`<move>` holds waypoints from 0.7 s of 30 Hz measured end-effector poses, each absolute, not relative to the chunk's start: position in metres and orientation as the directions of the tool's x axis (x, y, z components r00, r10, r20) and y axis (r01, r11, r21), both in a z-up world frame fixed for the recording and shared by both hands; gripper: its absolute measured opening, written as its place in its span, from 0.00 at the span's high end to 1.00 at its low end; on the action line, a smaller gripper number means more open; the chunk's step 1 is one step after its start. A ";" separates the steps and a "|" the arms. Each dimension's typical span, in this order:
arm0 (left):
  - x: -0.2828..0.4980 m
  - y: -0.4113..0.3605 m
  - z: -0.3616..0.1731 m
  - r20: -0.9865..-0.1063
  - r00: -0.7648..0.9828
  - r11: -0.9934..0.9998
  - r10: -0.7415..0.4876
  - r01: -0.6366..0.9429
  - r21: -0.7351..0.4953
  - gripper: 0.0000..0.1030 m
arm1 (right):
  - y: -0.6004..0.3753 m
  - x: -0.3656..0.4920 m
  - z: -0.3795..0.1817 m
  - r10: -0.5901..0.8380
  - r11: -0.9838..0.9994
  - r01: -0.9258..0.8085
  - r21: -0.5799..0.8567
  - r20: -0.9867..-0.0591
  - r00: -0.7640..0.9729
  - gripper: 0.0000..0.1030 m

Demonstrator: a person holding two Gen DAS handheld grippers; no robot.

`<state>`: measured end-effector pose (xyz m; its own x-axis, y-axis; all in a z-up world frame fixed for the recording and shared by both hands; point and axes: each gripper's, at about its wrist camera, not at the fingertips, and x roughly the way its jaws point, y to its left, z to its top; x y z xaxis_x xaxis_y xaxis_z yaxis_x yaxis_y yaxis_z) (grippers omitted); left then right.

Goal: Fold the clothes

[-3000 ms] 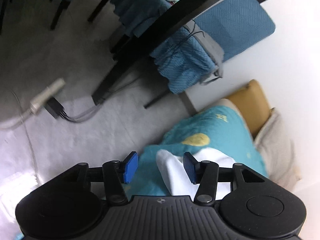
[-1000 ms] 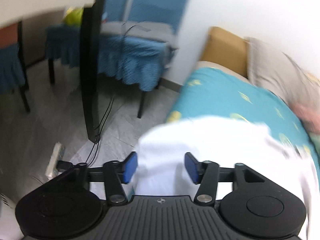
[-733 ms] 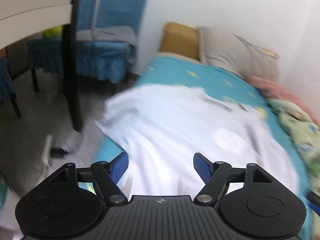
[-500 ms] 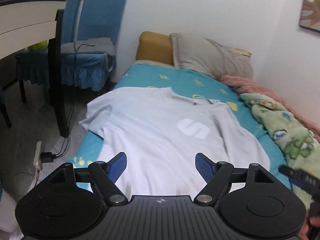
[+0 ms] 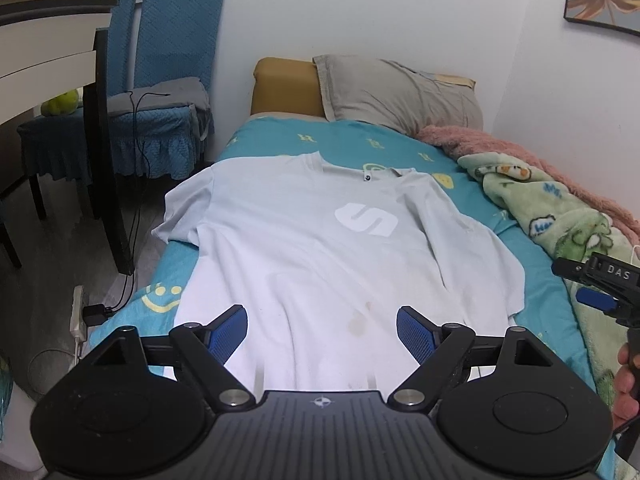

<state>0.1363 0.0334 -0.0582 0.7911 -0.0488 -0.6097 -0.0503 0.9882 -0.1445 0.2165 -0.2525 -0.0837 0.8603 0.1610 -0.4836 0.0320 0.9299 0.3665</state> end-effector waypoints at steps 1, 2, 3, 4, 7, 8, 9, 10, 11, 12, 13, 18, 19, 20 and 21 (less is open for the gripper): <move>0.137 0.033 -0.059 -0.610 0.791 0.989 -0.048 -0.049 -0.142 0.18 | -0.253 0.218 -0.085 0.162 0.930 0.031 0.367 -0.484 0.860 0.26; 0.137 0.033 -0.060 -0.611 0.790 0.989 -0.047 -0.048 -0.139 0.18 | -0.254 0.219 -0.086 0.167 0.928 0.029 0.371 -0.484 0.859 0.26; 0.137 0.033 -0.060 -0.611 0.790 0.990 -0.046 -0.047 -0.136 0.18 | -0.256 0.221 -0.087 0.175 0.924 0.026 0.383 -0.481 0.859 0.29; 0.137 0.032 -0.061 -0.612 0.790 0.990 -0.046 -0.046 -0.134 0.18 | -0.260 0.224 -0.088 0.186 0.915 0.025 0.402 -0.477 0.859 0.30; 0.138 0.032 -0.063 -0.614 0.788 0.991 -0.043 -0.043 -0.125 0.18 | -0.284 0.239 -0.091 0.193 0.879 0.059 0.473 -0.466 0.863 0.31; 0.139 0.032 -0.064 -0.615 0.787 0.991 -0.044 -0.043 -0.125 0.18 | -0.295 0.246 -0.093 0.190 0.866 0.075 0.494 -0.464 0.865 0.32; 0.141 0.032 -0.066 -0.619 0.784 0.991 -0.046 -0.043 -0.128 0.18 | -0.307 0.254 -0.096 0.181 0.854 0.095 0.512 -0.464 0.867 0.32; 0.143 0.032 -0.068 -0.623 0.780 0.990 -0.049 -0.043 -0.132 0.18 | -0.319 0.260 -0.102 0.173 0.839 0.118 0.531 -0.466 0.868 0.34; 0.145 0.032 -0.070 -0.627 0.777 0.990 -0.052 -0.043 -0.135 0.18 | -0.331 0.267 -0.107 0.165 0.823 0.141 0.550 -0.469 0.868 0.36; 0.147 0.032 -0.073 -0.631 0.774 0.989 -0.055 -0.044 -0.139 0.18 | -0.343 0.273 -0.114 0.157 0.806 0.163 0.569 -0.472 0.868 0.36; 0.150 0.032 -0.075 -0.635 0.770 0.989 -0.057 -0.044 -0.143 0.18 | -0.356 0.279 -0.124 0.153 0.783 0.187 0.593 -0.475 0.867 0.36; 0.160 0.033 -0.085 -0.654 0.753 0.986 -0.071 -0.046 -0.160 0.18 | -0.390 0.307 -0.170 0.193 0.692 0.239 0.682 -0.493 0.848 0.48; 0.162 0.033 -0.088 -0.658 0.750 0.985 -0.074 -0.046 -0.164 0.18 | -0.388 0.314 -0.176 0.208 0.699 0.228 0.678 -0.498 0.842 0.48; 0.164 0.033 -0.090 -0.660 0.747 0.985 -0.078 -0.044 -0.166 0.18 | -0.386 0.321 -0.181 0.223 0.706 0.217 0.674 -0.503 0.835 0.48; 0.166 0.031 -0.091 -0.661 0.746 0.985 -0.083 -0.038 -0.166 0.18 | -0.382 0.327 -0.185 0.234 0.718 0.207 0.664 -0.511 0.827 0.48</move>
<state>0.1664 0.0306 -0.0911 0.7456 -0.0833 -0.6612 -0.0376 0.9853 -0.1665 0.3273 -0.3824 -0.1853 0.8271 0.2342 -0.5109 0.2071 0.7181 0.6644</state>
